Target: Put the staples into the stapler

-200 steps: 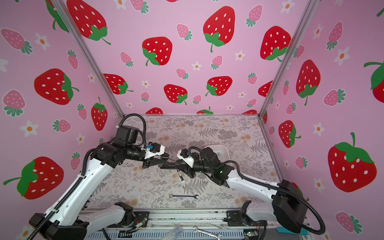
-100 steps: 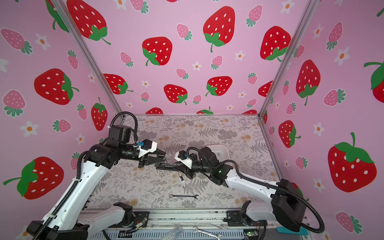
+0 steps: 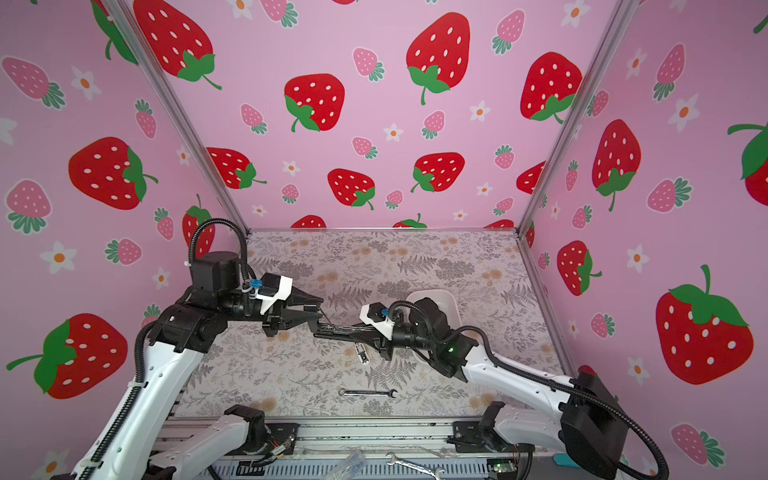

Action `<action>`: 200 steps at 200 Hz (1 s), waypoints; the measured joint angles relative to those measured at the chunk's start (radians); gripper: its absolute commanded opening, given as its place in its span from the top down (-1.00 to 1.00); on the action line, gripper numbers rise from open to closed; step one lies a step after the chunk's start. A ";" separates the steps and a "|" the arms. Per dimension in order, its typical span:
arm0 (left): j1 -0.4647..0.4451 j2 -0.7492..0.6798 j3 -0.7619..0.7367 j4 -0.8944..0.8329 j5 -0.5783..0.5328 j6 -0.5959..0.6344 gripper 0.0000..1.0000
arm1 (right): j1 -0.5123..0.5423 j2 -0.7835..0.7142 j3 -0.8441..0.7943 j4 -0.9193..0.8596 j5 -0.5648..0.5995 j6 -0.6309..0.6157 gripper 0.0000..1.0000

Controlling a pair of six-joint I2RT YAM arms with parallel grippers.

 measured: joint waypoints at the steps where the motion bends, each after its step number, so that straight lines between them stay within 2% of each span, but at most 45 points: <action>1: 0.001 -0.001 -0.001 0.003 0.001 -0.003 1.00 | -0.002 -0.005 -0.004 0.003 -0.002 0.002 1.00; 80: 0.078 -0.026 -0.079 0.201 0.082 -0.195 1.00 | -0.106 -0.127 -0.130 0.100 -0.081 0.096 1.00; 132: 0.118 -0.024 -0.124 0.247 0.099 -0.223 1.00 | -0.150 -0.214 -0.185 0.105 -0.091 0.131 1.00; 148: 0.119 -0.016 -0.125 0.246 0.097 -0.218 0.90 | -0.157 -0.248 -0.195 0.088 -0.081 0.135 1.00; 164: 0.119 -0.011 -0.126 0.244 0.096 -0.214 0.44 | -0.160 -0.270 -0.200 0.070 -0.073 0.138 1.00; 183: 0.120 -0.015 -0.134 0.248 0.085 -0.201 0.09 | -0.161 -0.283 -0.201 0.057 -0.065 0.138 1.00; 200: 0.143 -0.022 -0.149 0.281 -0.036 -0.173 -0.14 | -0.162 -0.302 -0.206 0.054 -0.055 0.150 1.00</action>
